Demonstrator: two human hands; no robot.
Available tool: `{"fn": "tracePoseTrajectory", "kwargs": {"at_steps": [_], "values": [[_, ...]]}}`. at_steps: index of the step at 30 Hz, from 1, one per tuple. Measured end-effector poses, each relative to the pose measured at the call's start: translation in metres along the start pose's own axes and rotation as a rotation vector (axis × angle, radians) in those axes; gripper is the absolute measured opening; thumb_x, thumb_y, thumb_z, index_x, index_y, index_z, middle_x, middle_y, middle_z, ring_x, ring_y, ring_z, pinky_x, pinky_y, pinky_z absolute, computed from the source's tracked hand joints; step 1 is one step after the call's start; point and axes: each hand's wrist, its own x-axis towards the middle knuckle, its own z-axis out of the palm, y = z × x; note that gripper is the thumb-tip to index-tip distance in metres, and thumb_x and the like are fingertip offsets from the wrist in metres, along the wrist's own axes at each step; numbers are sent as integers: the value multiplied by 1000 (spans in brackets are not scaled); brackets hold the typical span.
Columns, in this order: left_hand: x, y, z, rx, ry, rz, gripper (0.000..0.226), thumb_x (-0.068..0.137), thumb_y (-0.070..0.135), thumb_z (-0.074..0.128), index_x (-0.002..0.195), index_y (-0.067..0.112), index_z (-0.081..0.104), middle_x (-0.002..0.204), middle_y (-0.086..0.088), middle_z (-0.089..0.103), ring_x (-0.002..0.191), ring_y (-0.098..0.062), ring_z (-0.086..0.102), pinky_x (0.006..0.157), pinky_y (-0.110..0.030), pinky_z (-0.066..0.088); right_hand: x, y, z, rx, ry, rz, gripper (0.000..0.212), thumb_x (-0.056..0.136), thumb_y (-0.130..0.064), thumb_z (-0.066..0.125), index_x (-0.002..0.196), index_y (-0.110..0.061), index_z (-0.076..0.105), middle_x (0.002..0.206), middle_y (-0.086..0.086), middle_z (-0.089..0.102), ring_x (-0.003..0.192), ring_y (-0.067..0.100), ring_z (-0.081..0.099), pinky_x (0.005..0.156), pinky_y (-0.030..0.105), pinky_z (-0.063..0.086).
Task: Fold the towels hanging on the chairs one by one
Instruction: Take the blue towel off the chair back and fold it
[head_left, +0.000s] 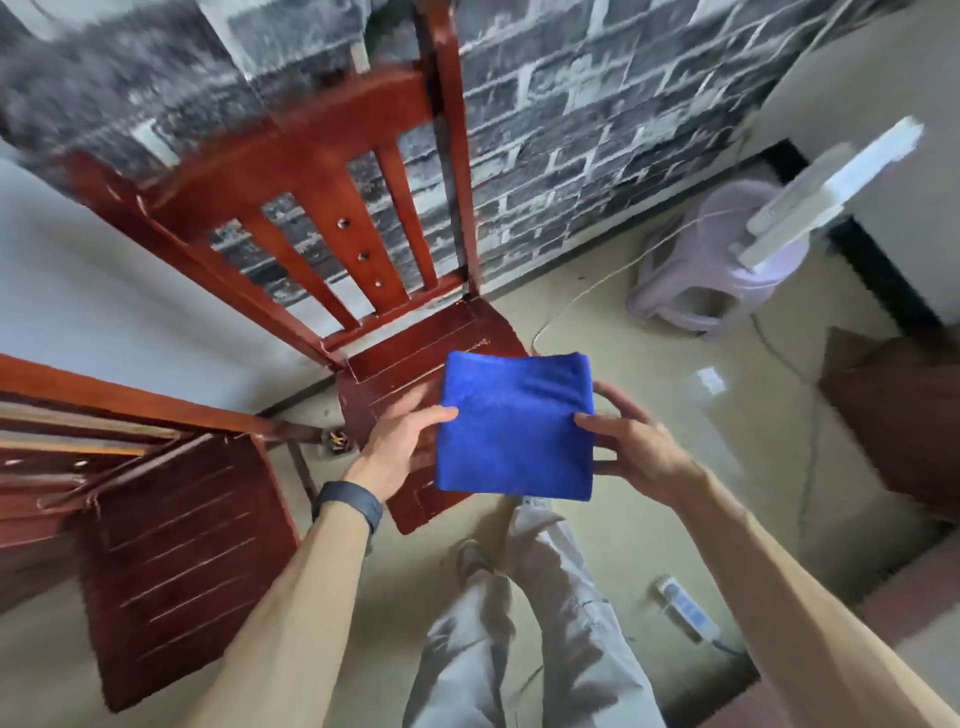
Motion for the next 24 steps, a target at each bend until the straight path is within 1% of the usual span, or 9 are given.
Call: {"fn": "tracePoseTrajectory", "kwargs": {"at_steps": [4,7,10,12,15,17,18,21,24], "values": [[-53,56,50,79,-160,61,41,86,19,69,119,43,65,117,7,72,106,-19,68,81,-36,52,-94,-29,-17,75,137,-151,46,91,-10,70,129,-33,61,107,12,63,102,23,70,84,52,58],[-80,92,96,159,-290,93,37,88,16,67,117,40,66,112,1,73,93,-20,71,72,-34,53,-157,-47,-39,127,228,-268,42,92,-9,69,124,-36,65,100,11,62,99,22,71,82,53,60],[-93,125,154,264,-405,108,36,88,14,69,112,40,68,103,-4,74,83,-23,69,70,-34,53,-205,-62,-70,192,342,-372,41,93,-7,67,123,-35,66,94,5,68,95,20,72,74,46,59],[-96,145,200,333,-473,141,35,88,14,69,111,41,68,99,-4,74,79,-22,67,70,-35,52,-232,-70,-94,223,411,-441,40,93,-8,66,123,-35,66,95,4,70,96,22,71,76,48,60],[-101,167,275,432,-551,195,35,89,15,69,113,40,66,97,-1,75,79,-21,68,70,-35,52,-269,-79,-136,273,509,-521,38,94,-10,65,122,-36,67,106,12,71,98,24,71,80,54,58],[-105,177,327,482,-604,220,34,89,13,68,112,38,67,93,-1,74,76,-20,68,67,-33,52,-290,-81,-168,320,575,-558,39,93,-9,64,120,-36,67,111,14,72,97,26,71,75,50,56],[-106,181,353,506,-642,227,36,89,12,68,116,36,67,93,-3,74,75,-21,68,67,-33,51,-300,-82,-184,340,601,-577,39,92,-9,64,120,-36,67,111,15,71,96,27,71,72,47,56],[-108,189,435,561,-736,238,40,90,8,66,124,29,62,99,-7,74,78,-22,70,68,-33,53,-327,-84,-241,406,654,-632,39,92,-7,63,122,-32,67,107,16,70,91,27,71,63,38,56],[-113,192,517,589,-794,259,40,91,4,64,125,25,60,100,-8,74,77,-19,72,61,-32,56,-352,-88,-302,469,699,-672,39,92,-6,63,123,-29,66,102,13,70,90,25,69,62,38,57]]}}
